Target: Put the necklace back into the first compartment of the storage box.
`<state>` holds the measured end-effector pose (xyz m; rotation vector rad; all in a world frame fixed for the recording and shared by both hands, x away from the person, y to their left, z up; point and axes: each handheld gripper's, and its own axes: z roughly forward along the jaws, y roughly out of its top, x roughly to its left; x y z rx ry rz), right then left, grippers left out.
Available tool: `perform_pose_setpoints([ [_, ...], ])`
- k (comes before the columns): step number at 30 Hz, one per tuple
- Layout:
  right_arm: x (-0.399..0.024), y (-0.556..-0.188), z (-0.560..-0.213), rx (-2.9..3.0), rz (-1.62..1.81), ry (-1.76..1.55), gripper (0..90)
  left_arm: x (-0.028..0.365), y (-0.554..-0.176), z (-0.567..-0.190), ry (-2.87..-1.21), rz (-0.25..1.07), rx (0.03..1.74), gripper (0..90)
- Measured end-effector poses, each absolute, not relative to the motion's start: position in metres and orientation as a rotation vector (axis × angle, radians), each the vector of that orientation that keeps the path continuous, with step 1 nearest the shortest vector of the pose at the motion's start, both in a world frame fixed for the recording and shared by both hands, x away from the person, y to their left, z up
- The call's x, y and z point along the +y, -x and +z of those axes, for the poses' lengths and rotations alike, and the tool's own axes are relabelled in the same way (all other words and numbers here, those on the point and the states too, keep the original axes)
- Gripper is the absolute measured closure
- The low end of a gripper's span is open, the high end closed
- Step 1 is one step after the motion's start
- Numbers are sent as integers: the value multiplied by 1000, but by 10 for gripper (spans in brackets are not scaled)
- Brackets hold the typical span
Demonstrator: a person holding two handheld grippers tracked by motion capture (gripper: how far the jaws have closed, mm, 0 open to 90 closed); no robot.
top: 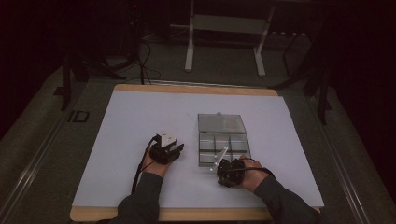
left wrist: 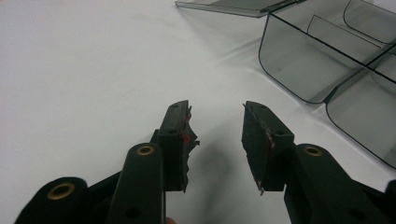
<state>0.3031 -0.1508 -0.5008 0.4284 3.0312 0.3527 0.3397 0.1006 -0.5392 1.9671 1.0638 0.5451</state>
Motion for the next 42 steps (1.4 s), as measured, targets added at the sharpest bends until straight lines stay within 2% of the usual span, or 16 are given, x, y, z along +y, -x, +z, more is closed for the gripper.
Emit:
perform_pose_setpoints([
  [2, -151, -303, -501, 3028, 350, -422, 858, 101, -340, -539, -1968, 545, 1064, 618],
  [5, -151, -303, -501, 3025, 350, -425, 865, 101, -340, -539, -1968, 545, 1064, 619],
  [42, -165, -307, -475, 2988, 439, -453, 867, 100, -340, -539, -1970, 542, 1065, 618],
])
